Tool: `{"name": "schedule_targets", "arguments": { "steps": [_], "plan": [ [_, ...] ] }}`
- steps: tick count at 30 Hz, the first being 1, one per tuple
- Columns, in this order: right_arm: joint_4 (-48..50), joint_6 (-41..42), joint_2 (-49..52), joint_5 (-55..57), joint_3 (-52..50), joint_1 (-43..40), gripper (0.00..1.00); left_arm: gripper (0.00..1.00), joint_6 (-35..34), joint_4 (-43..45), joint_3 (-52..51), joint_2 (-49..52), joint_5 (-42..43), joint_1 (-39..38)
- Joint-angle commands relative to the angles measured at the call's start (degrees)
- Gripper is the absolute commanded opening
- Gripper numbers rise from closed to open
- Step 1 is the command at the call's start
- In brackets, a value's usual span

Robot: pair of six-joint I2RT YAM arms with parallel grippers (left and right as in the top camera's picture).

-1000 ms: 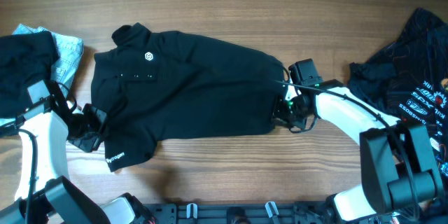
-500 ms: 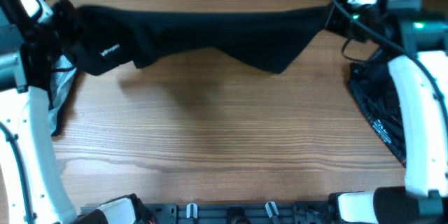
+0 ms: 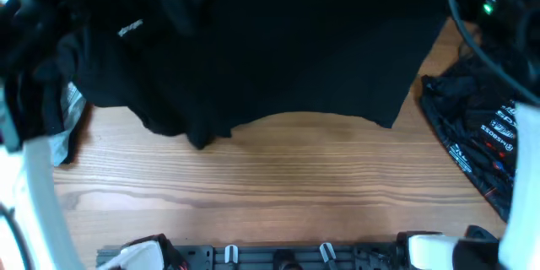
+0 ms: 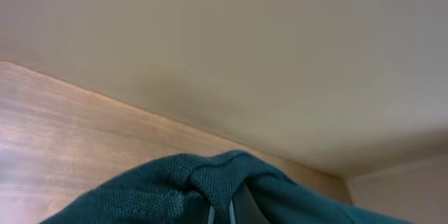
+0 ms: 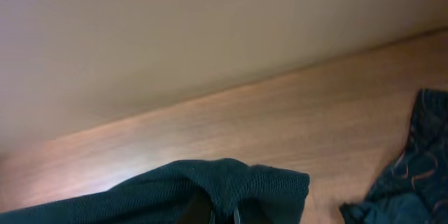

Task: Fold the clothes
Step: 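Lay the shirt down and fold it lengthwise with both grippers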

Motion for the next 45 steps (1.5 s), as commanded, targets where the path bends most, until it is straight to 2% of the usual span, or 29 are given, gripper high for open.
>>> {"name": "schedule_targets", "arguments": {
  "steps": [1, 4, 8, 10, 12, 14, 17, 18, 19, 22, 25, 31, 32, 35, 37, 40, 42, 45],
  "plan": [
    [5.9, -2.8, 9.0, 4.3, 0.2, -1.0, 0.04, 0.04, 0.7, 8.6, 0.5, 9.7, -3.7, -2.6],
    [18.3, -2.5, 16.6, 4.3, 0.2, -1.0, 0.04, 0.04, -0.1, 25.4, 0.5, 19.8, -3.6, -3.9],
    [31.9, 1.7, 16.3, 4.1, 0.5, -1.3, 0.04, 0.04, -9.7, 47.1, 0.9, 22.9, -4.5, -3.9],
    [33.7, 1.7, 15.6, 4.1, 2.0, -2.1, 0.04, 0.04, -10.8, 49.0, 4.2, 22.9, -4.4, -3.9],
    [28.8, 1.0, 15.6, 4.5, 2.2, -3.2, 0.04, 0.04, -9.9, 41.5, 6.1, 22.7, -2.0, -3.9],
    [12.2, -1.0, 17.1, 8.8, 1.9, -4.1, 0.04, 0.04, -5.9, 19.0, 6.1, 22.7, -1.9, -4.1],
    [0.1, -1.1, 18.7, 15.1, -0.7, -4.1, 0.04, 0.04, -0.8, -2.2, 6.1, 23.2, -2.1, -4.8],
    [-4.9, -1.1, 19.5, 15.8, -1.8, -4.1, 0.04, 0.04, -0.8, -13.0, 4.9, 23.6, -2.4, -5.5],
    [-8.5, -1.1, 20.1, 15.7, -3.3, -4.1, 0.04, 0.04, -0.7, -19.5, 3.4, 24.0, -2.5, -6.1],
    [-15.6, -0.2, 20.2, 15.6, -8.6, -4.1, 0.04, 0.04, 1.0, -29.6, -2.9, 24.1, -3.2, -7.8],
    [-21.6, 1.5, 20.2, 15.7, -14.0, -4.1, 0.04, 0.04, 4.0, -34.8, -11.0, 24.1, -4.0, -10.3],
    [-23.4, 8.1, 20.1, 15.8, -31.8, -4.1, 0.04, 0.04, 6.7, -37.8, -29.1, 23.7, -8.1, -13.1],
    [-22.1, 8.9, 20.1, 15.9, -34.5, -4.1, 0.04, 0.04, 6.7, -37.3, -32.5, 23.1, -9.1, -13.1],
    [-19.0, 8.7, 19.9, 15.9, -35.0, -4.1, 0.04, 0.04, 6.7, -33.1, -33.6, 22.9, -7.5, -13.1],
    [-12.6, 8.2, 19.8, 15.2, -34.4, -4.1, 0.04, 0.04, 9.7, -25.7, -33.6, 22.9, 1.0, -13.1],
    [0.7, 2.0, 19.8, 9.5, -34.3, -4.1, 0.04, 0.04, 11.1, -14.9, -33.6, 22.9, 15.0, -11.7],
    [8.9, -0.6, 19.8, 5.6, -34.3, -4.1, 0.08, 0.04, 8.2, -7.5, -33.6, 22.9, 21.8, -8.6],
    [15.4, -0.4, 19.8, 5.2, -34.3, -4.1, 0.09, 0.04, 0.2, 2.7, -33.6, 22.9, 22.1, -5.0]
  ]
}}
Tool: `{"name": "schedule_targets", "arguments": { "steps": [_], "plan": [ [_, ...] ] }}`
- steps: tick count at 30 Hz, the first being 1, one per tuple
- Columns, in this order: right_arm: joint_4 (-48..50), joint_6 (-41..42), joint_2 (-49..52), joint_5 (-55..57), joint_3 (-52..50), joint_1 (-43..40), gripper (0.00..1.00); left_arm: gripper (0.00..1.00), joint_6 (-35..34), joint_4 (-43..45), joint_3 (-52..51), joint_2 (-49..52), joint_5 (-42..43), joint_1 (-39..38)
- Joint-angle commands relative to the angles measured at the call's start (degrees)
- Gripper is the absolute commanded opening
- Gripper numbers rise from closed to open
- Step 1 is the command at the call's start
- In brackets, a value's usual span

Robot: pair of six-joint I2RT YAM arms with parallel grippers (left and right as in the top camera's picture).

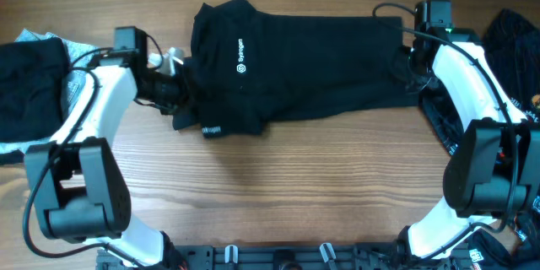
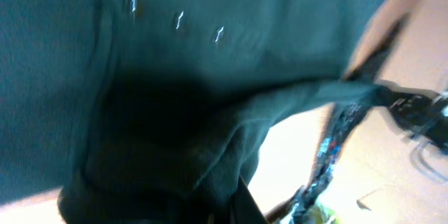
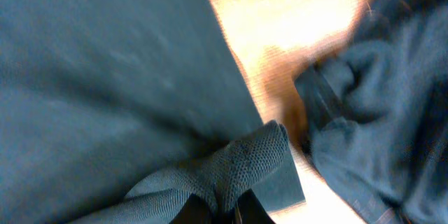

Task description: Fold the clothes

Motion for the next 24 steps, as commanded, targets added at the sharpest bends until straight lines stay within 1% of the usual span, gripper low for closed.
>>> {"name": "schedule_targets", "arguments": {
  "steps": [1, 3, 4, 5, 6, 8, 9, 10, 11, 12, 13, 14, 16, 18, 22, 23, 24],
  "plan": [
    [4.9, -1.8, 0.1, -2.7, 0.7, -0.3, 0.10, 0.04, -8.7, 9.5, 0.3, -1.0, 5.2, 3.6],
    [7.3, -1.7, 0.1, -3.1, 0.7, -0.3, 0.14, 0.04, -10.4, 14.9, 0.3, -1.0, 5.2, 3.1],
    [8.6, -1.8, 0.1, -3.3, 0.7, -0.3, 0.15, 0.04, -11.2, 17.9, 0.3, -0.9, 4.1, 2.5],
    [9.3, -1.8, 0.2, -3.3, 0.7, -0.3, 0.18, 0.04, -11.5, 19.6, 0.3, -0.9, 2.1, 1.8],
    [9.6, -1.8, 0.3, -3.3, 0.7, -0.3, 0.19, 0.04, -12.1, 20.3, 0.3, -0.9, 0.0, 1.3],
    [10.3, -1.7, 0.8, -3.3, 0.6, -0.3, 0.19, 0.08, -12.7, 21.5, 0.3, -0.7, -4.0, 0.0],
    [11.0, -1.7, 1.0, -3.3, 0.6, -0.3, 0.20, 0.14, -12.7, 22.2, 0.3, -0.7, -5.4, -0.5],
    [12.3, -1.7, 1.2, -3.3, 0.6, -0.3, 0.38, 0.32, -12.7, 23.3, 0.3, -0.7, -7.4, -1.2],
    [13.2, -1.6, 1.4, -3.3, 0.6, -0.3, 0.72, 0.54, -12.7, 23.8, 0.3, -0.7, -8.9, -1.7],
    [14.0, -1.6, 1.5, -3.2, 0.6, -0.3, 0.88, 0.66, -12.7, 23.7, 0.3, -0.7, -10.2, -1.9],
    [14.0, -1.6, 1.5, -2.9, 0.6, -0.3, 0.96, 0.77, -12.7, 22.7, 0.3, -0.7, -11.5, -2.0],
    [13.0, -1.6, 1.5, -2.8, 0.6, -0.3, 0.98, 0.84, -12.7, 18.4, 0.3, -0.7, -15.7, -1.8],
    [9.9, -1.7, 1.5, -2.8, 0.6, -0.3, 0.97, 0.88, -12.7, 11.0, 0.1, -0.7, -24.4, -1.8],
    [7.1, -1.8, 2.1, -2.8, 0.6, -0.3, 0.96, 0.90, -12.7, 7.4, -1.1, -0.7, -29.9, -1.8],
    [4.5, -1.7, 7.4, -3.7, 0.6, -0.3, 0.84, 0.91, -12.7, 9.8, -6.3, -0.7, -31.3, -1.8],
    [3.9, -1.7, 9.1, -3.7, 0.6, -0.3, 0.80, 0.88, -12.7, 11.6, -8.0, -0.7, -31.3, -1.8],
    [3.6, -1.7, 9.9, -3.7, 0.6, -0.3, 0.78, 0.83, -12.7, 12.9, -8.9, -0.7, -31.3, -1.8]
  ]
}}
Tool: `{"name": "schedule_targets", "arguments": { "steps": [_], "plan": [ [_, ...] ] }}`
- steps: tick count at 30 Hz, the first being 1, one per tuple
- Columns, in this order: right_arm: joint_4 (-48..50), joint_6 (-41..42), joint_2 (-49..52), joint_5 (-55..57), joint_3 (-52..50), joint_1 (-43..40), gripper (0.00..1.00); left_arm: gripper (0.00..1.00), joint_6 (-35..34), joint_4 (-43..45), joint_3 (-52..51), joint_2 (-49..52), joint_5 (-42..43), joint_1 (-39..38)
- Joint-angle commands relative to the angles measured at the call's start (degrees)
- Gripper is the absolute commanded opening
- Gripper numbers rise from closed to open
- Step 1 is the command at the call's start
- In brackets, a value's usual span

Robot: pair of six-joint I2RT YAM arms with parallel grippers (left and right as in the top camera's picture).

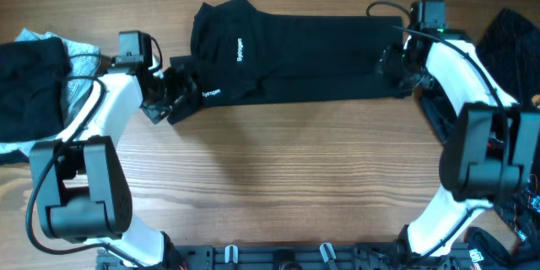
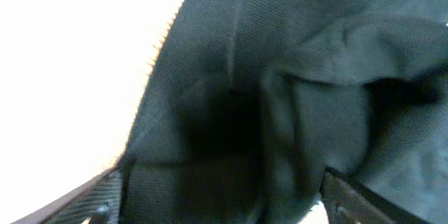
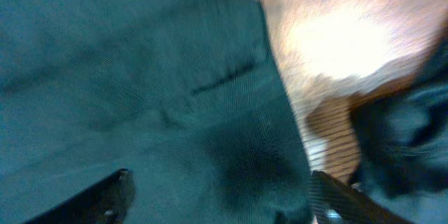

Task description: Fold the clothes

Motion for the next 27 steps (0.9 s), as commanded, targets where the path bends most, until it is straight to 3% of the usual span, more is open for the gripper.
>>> {"name": "schedule_targets", "arguments": {
  "steps": [1, 3, 4, 5, 8, 12, 18, 19, 20, 21, 23, 24, 27],
  "plan": [
    [-1.5, 0.0, 4.8, -0.7, 0.5, -0.2, 0.73, 0.69, 0.3, 5.0, -4.7, -0.6, -2.4, 0.0],
    [-2.7, 0.0, 5.7, -0.7, 0.5, -0.2, 0.61, 0.41, 0.2, 7.3, -6.4, -0.6, -2.7, 0.0],
    [-4.1, 0.0, 5.7, -0.7, 0.5, -0.3, 0.52, 0.15, 0.3, 6.7, -6.8, -0.6, -4.9, 0.0],
    [-6.0, 0.0, 5.7, -0.7, 0.5, -0.3, 0.50, 0.04, 0.2, 5.1, -6.8, -0.6, -8.6, 0.0],
    [-11.7, 0.2, 5.7, -0.7, 0.5, -0.3, 0.44, 0.04, 0.2, -0.2, -6.8, -0.6, -17.0, 1.4],
    [-21.1, 1.6, 5.7, -0.7, 0.5, -0.2, 0.41, 0.04, 0.2, -9.8, -6.8, -0.7, -21.3, 6.2],
    [-26.4, 1.5, 2.1, -4.4, 0.5, 1.5, 0.42, 0.04, 0.3, -13.6, -6.1, -4.5, -20.1, 8.9],
    [-26.1, 1.5, -0.7, -4.4, 0.5, 1.8, 0.42, 0.09, 0.4, -14.1, -5.4, -6.2, -20.1, 8.2],
    [-25.4, 1.5, -3.1, -4.4, 0.6, 1.7, 0.43, 0.41, 0.5, -14.6, -4.7, -7.6, -20.1, 7.7],
    [-24.6, 1.5, -5.7, -4.3, 0.6, 1.7, 0.45, 0.53, 0.8, -15.3, -3.5, -9.5, -20.1, 7.1],
    [-20.9, 0.1, -11.7, -4.4, 0.6, 1.7, 0.53, 0.62, 4.2, -15.8, 0.2, -13.1, -18.9, 5.6],
    [-19.5, 0.0, -13.5, -4.5, 0.6, 1.7, 0.62, 0.67, 6.2, -14.7, 2.1, -14.2, -17.4, 4.7],
    [-16.6, -0.3, -17.0, -5.6, 0.6, 1.7, 0.76, 0.76, 11.1, -6.7, 6.1, -14.4, -13.3, 0.7]
  ]
}}
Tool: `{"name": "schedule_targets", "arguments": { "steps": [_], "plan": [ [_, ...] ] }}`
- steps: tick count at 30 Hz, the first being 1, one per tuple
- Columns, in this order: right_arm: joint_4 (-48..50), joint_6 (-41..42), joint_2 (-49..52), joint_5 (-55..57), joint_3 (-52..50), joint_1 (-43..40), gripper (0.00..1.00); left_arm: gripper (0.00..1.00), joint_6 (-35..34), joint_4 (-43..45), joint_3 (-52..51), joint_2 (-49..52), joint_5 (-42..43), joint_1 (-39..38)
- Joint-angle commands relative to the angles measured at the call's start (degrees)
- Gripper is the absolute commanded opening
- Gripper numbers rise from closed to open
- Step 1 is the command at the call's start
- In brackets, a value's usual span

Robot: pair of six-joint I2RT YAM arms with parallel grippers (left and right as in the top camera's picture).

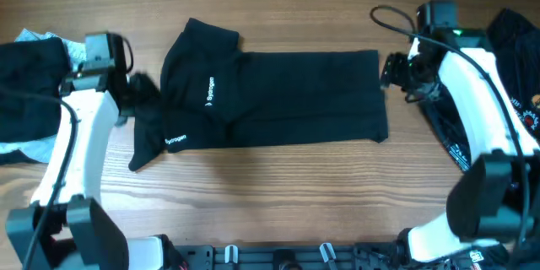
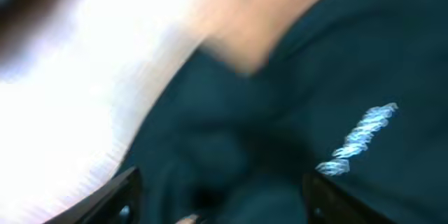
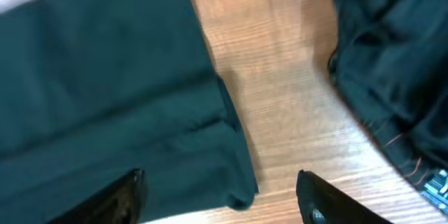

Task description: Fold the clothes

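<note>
A black shirt (image 1: 270,97) with a small white logo (image 1: 208,92) lies folded in a long band across the wooden table (image 1: 278,202). One sleeve (image 1: 156,148) sticks out at the front left. My left gripper (image 1: 137,93) is open at the shirt's left end, and the left wrist view shows dark cloth (image 2: 294,77) under its spread fingers (image 2: 126,190). My right gripper (image 1: 393,71) is open just off the shirt's right edge (image 3: 227,140), over bare wood, holding nothing.
A pile of black clothes with printed lettering (image 1: 506,76) lies at the right edge, close to my right arm, and shows in the right wrist view as dark cloth (image 3: 392,77). Another pile of dark and pale clothes (image 1: 34,76) sits at the far left.
Both grippers were open over the shirt's ends. The left now sits further left, and the right has come off the shirt's right edge. The shirt lies wider and nearer the front.
Both grippers first held the shirt up off the table, shut on its top corners. Then the shirt lay on the table with both still shut on it. After that both were open at its ends, and now they have drawn outward from the flat shirt.
</note>
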Motion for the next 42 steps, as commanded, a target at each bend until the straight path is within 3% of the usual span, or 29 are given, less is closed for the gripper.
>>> {"name": "schedule_targets", "arguments": {
  "steps": [1, 7, 13, 16, 18, 19, 21, 23, 24, 28, 32, 39, 40, 42],
  "plan": [
    [0.9, -1.9, -2.5, -3.3, 0.3, 0.1, 0.77, 0.77, 6.9, 11.4, 3.3, -0.2, 3.7, -5.0],
    [-0.2, -3.1, -2.5, -5.0, 0.3, 0.1, 0.80, 0.77, 10.8, 40.7, 3.3, 15.3, 10.3, -7.0],
    [-0.4, -2.4, -2.5, -5.9, 0.3, 0.1, 0.80, 0.70, 10.8, 49.1, 5.1, 30.9, 12.1, -7.0],
    [-0.3, -2.5, -2.5, -6.4, 0.3, 0.1, 0.80, 0.57, 10.8, 49.1, 5.6, 33.4, 12.0, -7.0],
    [0.1, -2.4, -2.5, -6.4, 0.3, 0.1, 0.79, 0.24, 10.7, 49.4, 5.7, 33.4, 12.0, -7.0],
    [0.1, -2.4, -2.5, -6.4, 0.3, 0.1, 0.76, 0.13, 10.7, 49.4, 5.7, 33.4, 12.1, -7.0],
    [0.1, -2.4, -2.5, -6.4, 0.3, 0.1, 0.69, 0.04, 10.7, 48.8, 5.8, 32.8, 12.1, -7.0],
    [0.0, -3.3, -2.4, -7.0, 0.3, 0.1, 0.59, 0.04, 10.7, 46.2, 6.1, 29.5, 12.1, -6.9],
    [0.2, -3.8, -2.1, -7.1, 0.3, 0.1, 0.59, 0.04, 10.7, 44.2, 6.1, 27.3, 12.1, -6.9],
    [6.0, -6.1, 2.4, -9.6, 0.9, 0.1, 0.63, 0.04, 7.3, 32.4, 6.1, 17.2, 12.3, -7.0],
    [25.8, -5.5, 10.8, -9.6, 1.0, 0.1, 0.66, 0.04, 6.4, 23.3, 6.1, 14.5, 12.7, -7.0],
    [41.8, 2.1, 23.8, -9.6, 1.0, 0.1, 0.74, 0.04, 6.3, 19.5, 6.0, 14.6, 12.7, -7.0],
    [42.1, 3.1, 24.6, -9.8, 1.0, 0.1, 0.70, 0.04, 6.3, 19.5, 6.0, 14.6, 12.7, -7.0],
    [41.5, 2.9, 24.9, -10.9, 1.0, 0.2, 0.49, 0.04, 6.4, 19.4, 6.0, 14.6, 12.7, -7.0]
  ]
}}
